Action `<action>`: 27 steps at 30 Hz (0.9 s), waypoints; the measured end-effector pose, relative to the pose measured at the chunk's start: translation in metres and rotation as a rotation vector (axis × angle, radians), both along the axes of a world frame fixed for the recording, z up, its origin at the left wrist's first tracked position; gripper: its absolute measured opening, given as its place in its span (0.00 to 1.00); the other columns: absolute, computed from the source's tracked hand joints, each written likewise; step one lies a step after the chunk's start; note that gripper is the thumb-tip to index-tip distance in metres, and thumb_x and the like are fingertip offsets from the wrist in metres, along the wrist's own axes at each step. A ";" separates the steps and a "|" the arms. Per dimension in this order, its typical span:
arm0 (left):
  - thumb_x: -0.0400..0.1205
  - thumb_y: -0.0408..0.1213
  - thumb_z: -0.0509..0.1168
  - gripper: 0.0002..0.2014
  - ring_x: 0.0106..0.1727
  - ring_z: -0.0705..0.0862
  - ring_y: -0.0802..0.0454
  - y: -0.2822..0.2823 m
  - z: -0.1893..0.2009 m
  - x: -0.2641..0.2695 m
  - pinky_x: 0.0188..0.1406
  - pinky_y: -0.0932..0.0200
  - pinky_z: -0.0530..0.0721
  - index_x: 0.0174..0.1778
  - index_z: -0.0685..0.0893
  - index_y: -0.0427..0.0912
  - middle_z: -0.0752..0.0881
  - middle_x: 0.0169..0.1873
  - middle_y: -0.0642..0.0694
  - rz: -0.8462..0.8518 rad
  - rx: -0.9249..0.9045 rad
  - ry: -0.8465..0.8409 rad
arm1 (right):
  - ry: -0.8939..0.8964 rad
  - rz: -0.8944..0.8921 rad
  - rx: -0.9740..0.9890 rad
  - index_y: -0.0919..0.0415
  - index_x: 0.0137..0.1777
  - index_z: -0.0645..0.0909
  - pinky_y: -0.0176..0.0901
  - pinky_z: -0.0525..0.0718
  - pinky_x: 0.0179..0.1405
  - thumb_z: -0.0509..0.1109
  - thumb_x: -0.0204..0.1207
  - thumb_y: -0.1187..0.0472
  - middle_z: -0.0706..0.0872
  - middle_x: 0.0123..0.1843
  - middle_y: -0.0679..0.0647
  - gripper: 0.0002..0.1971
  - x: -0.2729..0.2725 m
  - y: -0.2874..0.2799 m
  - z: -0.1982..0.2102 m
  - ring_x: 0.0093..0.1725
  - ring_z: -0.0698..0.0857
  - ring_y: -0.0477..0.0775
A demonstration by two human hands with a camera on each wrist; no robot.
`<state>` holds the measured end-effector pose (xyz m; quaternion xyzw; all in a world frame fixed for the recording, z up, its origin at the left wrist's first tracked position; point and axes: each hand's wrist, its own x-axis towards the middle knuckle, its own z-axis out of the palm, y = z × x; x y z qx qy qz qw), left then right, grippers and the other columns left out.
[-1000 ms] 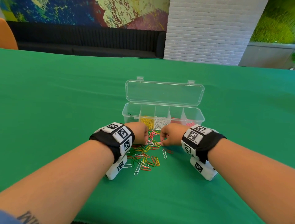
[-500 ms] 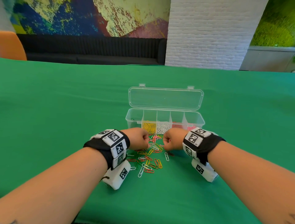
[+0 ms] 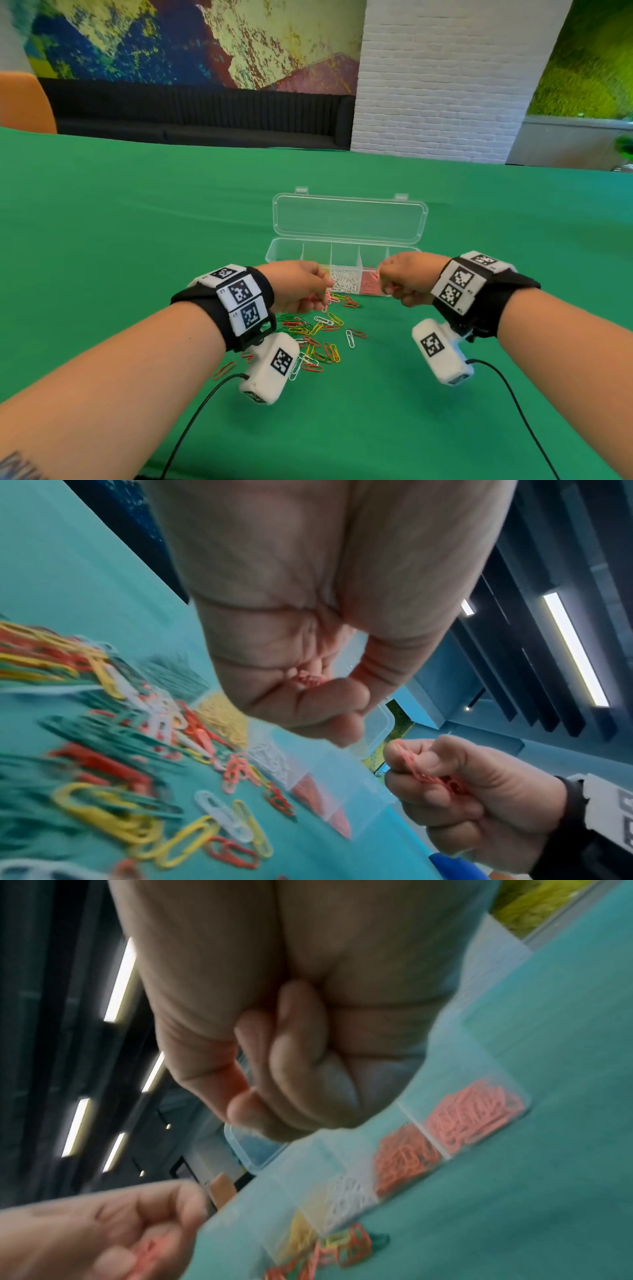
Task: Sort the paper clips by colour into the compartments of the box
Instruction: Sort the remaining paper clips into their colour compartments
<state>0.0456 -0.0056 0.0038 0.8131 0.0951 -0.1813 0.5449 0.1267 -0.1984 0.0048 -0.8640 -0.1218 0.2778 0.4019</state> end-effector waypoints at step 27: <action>0.86 0.52 0.53 0.30 0.53 0.79 0.42 -0.109 0.033 0.118 0.59 0.53 0.76 0.73 0.67 0.28 0.76 0.54 0.31 0.090 -0.296 0.088 | -0.095 -0.177 -0.138 0.62 0.37 0.79 0.46 0.89 0.47 0.71 0.73 0.70 0.88 0.27 0.52 0.06 0.097 -0.043 0.028 0.40 0.88 0.55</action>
